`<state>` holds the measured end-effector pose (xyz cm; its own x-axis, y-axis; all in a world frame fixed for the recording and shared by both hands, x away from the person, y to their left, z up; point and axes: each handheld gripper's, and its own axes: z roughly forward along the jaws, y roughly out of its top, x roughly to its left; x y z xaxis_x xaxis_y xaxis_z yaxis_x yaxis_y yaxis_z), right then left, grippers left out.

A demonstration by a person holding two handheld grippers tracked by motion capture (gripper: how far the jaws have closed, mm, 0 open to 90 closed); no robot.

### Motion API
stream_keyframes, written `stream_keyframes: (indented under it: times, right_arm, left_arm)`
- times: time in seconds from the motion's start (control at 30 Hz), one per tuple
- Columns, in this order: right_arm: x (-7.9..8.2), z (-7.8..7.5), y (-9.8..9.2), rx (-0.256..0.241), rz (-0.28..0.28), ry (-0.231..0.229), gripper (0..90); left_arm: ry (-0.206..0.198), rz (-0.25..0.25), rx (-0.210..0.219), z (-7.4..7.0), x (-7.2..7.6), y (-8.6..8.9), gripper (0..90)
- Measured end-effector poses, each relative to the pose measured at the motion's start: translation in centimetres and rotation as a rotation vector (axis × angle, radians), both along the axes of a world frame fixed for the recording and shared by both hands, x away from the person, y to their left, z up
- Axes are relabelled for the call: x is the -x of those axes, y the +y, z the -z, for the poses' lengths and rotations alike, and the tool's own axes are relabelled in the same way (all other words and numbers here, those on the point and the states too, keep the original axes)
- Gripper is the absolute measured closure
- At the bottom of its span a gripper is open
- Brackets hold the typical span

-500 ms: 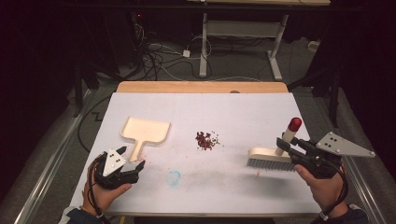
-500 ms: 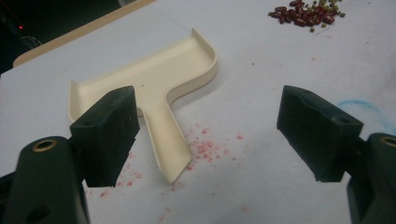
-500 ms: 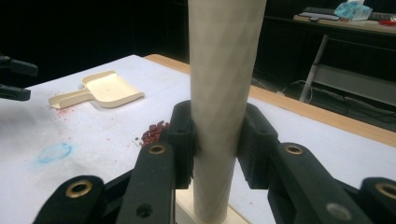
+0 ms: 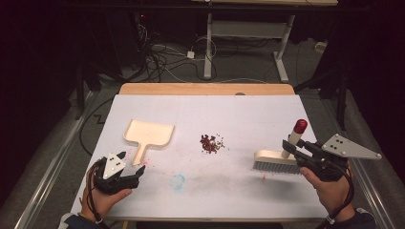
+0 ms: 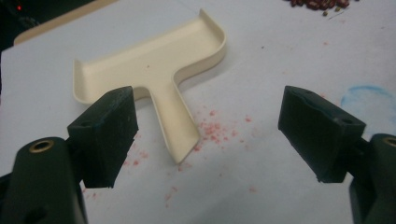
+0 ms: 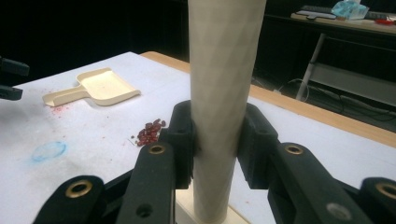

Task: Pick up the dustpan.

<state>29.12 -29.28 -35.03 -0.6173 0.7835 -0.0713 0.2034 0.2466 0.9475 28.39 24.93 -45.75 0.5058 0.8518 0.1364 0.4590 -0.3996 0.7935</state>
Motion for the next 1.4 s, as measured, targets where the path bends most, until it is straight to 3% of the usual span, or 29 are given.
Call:
stream_keyframes:
  times: [0.27,0.3,0.37,0.43,0.57,0.6,0.8,0.9,1.03,1.2,1.4]
  right_arm:
    - [0.2,-0.1,0.5,0.004,-0.009,0.002,70.2]
    - [0.2,-0.1,0.5,0.007,-0.012,0.002,70.2]
    - [0.2,0.0,0.7,0.005,-0.011,0.005,70.2]
    - [0.2,0.1,0.9,0.016,-0.015,0.008,70.1]
    - [0.2,0.2,1.0,0.020,-0.011,0.010,70.1]
    - [0.2,0.2,0.9,0.025,-0.009,0.009,70.1]
    - [0.3,0.1,0.8,0.027,-0.010,0.006,70.1]
    - [0.3,0.2,0.8,0.026,-0.010,0.010,70.1]
    - [0.2,0.4,0.8,0.032,-0.008,0.010,70.2]
    - [0.1,0.6,1.0,0.039,-0.010,0.013,70.2]
    - [0.0,0.8,1.3,0.041,-0.018,0.017,70.2]
  left_arm:
    - [0.090,-0.040,0.032,0.6,-1.0,0.4,19.3]
    - [0.112,-0.050,0.035,0.8,-2.0,0.3,19.4]
    - [0.126,-0.055,0.039,1.0,-2.6,0.2,19.5]
    - [0.167,-0.092,0.024,1.3,-4.5,-0.1,22.5]
    - [0.212,-0.117,0.018,1.7,-6.1,-0.3,24.2]
    - [0.224,-0.140,-0.001,1.9,-7.0,-0.6,24.4]
    - [0.281,-0.142,-0.032,2.8,-9.2,-1.4,29.0]
    - [0.290,-0.144,-0.014,2.8,-9.7,-1.4,31.0]
    - [0.333,-0.134,0.036,2.6,-9.8,-1.2,50.5]
    - [0.351,-0.167,0.053,2.6,-10.0,-1.1,62.9]
    - [0.343,-0.153,0.034,2.5,-10.1,-1.1,63.9]
